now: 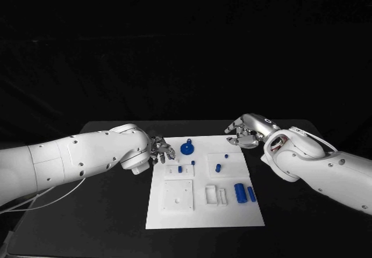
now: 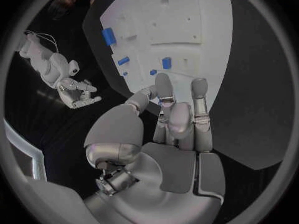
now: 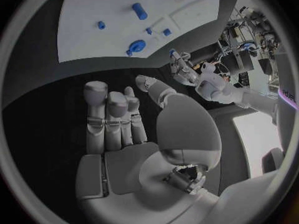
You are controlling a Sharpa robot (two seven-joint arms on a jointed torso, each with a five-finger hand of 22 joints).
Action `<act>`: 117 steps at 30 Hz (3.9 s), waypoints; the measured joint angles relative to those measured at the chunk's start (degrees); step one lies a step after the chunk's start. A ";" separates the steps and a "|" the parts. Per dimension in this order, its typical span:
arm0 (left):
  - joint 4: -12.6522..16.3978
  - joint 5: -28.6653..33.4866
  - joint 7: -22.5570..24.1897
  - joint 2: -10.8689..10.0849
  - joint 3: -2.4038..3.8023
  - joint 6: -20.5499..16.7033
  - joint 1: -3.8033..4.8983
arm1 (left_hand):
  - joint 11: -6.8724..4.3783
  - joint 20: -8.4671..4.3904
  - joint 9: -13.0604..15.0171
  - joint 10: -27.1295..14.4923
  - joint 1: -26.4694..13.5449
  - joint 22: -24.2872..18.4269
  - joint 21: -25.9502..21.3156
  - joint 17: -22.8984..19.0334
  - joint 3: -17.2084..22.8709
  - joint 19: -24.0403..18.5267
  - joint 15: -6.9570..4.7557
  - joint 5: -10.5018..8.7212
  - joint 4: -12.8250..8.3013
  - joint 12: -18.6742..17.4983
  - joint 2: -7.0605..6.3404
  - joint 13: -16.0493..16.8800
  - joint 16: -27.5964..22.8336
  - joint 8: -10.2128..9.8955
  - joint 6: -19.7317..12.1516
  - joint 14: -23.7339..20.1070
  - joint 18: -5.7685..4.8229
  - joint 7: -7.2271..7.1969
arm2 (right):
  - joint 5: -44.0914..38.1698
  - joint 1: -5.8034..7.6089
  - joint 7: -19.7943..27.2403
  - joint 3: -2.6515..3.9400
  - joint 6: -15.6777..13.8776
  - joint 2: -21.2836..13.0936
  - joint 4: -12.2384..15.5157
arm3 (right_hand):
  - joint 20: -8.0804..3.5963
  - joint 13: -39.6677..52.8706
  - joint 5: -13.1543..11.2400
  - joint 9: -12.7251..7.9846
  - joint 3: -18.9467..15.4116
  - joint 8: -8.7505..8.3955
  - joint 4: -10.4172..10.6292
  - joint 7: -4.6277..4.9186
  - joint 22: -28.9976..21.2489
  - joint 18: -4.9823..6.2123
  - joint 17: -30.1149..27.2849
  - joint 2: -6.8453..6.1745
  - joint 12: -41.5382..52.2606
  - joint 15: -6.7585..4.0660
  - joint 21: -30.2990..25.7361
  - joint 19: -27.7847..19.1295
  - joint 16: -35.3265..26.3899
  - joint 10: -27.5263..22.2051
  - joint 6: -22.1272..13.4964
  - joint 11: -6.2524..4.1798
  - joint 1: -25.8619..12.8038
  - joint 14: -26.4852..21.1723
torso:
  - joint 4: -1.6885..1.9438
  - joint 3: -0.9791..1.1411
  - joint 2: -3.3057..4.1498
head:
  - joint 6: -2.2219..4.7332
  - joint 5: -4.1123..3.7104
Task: Assemble the parts on the task board
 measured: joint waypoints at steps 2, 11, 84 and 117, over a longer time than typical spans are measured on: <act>-0.15 -0.36 -0.36 0.10 0.00 0.00 -0.03 | 0.00 0.00 0.33 0.00 -0.06 0.00 0.00 -0.16 0.02 0.00 0.00 0.00 -0.01 0.00 -0.01 0.00 0.00 -0.01 0.00 0.00 0.00 0.00 | 0.16 -0.03 0.02 0.00 0.00 0.00 -0.01 | 0.00 0.00 0.24 0.00 0.00 0.00 0.00 0.00 0.00 0.00 0.00 -0.17 0.00 0.00 0.00 0.00 0.00 0.00 0.00 0.00 -0.17 0.00 | -0.04 0.07 -0.12 | -0.21 0.05; -0.63 -1.42 -1.72 0.47 -0.01 -0.27 -0.78 | 0.11 0.21 0.67 0.10 -0.14 -0.01 0.00 -0.89 0.02 -0.21 0.00 0.00 -0.02 0.00 -0.04 -0.21 0.00 -0.12 0.00 0.01 0.00 0.00 | 0.64 -0.11 0.09 0.01 0.02 -0.03 -0.01 | 0.00 -0.06 0.66 0.00 0.19 0.00 -0.19 0.00 0.00 0.00 -0.06 -0.23 0.02 0.00 -0.26 0.00 0.00 -0.01 0.00 -0.01 -0.23 0.00 | -0.13 0.17 -0.23 | -0.81 0.16; -1.07 -6.18 -2.61 1.40 0.10 -4.89 -6.73 | 0.01 1.43 1.07 -0.02 -0.17 -0.01 0.88 -1.77 -0.71 -0.62 0.10 -1.34 0.72 0.89 0.60 -0.42 0.22 0.77 0.12 -0.06 0.89 -0.11 | 1.60 -0.23 0.05 0.01 0.64 -0.11 0.02 | 0.21 -0.32 1.77 0.00 0.63 0.00 -0.63 0.00 0.00 0.00 -0.17 -0.22 -0.18 0.00 -0.48 -0.22 0.00 -0.20 0.00 -0.20 -0.23 0.00 | -0.06 -0.11 0.04 | -2.69 -0.90; -1.38 -8.24 -2.45 1.17 0.34 -1.80 -6.50 | 0.11 1.95 0.14 0.07 -0.46 0.02 0.88 -0.83 -1.13 -0.72 0.19 -4.07 2.96 0.89 1.22 -0.48 0.44 1.13 0.15 0.02 0.89 -0.14 | 1.68 -0.25 0.02 0.01 0.88 -0.13 0.11 | 0.20 -0.30 2.27 0.00 0.86 0.00 -0.86 0.13 0.00 0.01 -0.21 -0.22 -0.18 0.00 -0.48 -0.21 -0.21 -0.19 0.17 -0.20 -0.22 0.00 | -0.06 -0.13 0.09 | -2.69 -0.86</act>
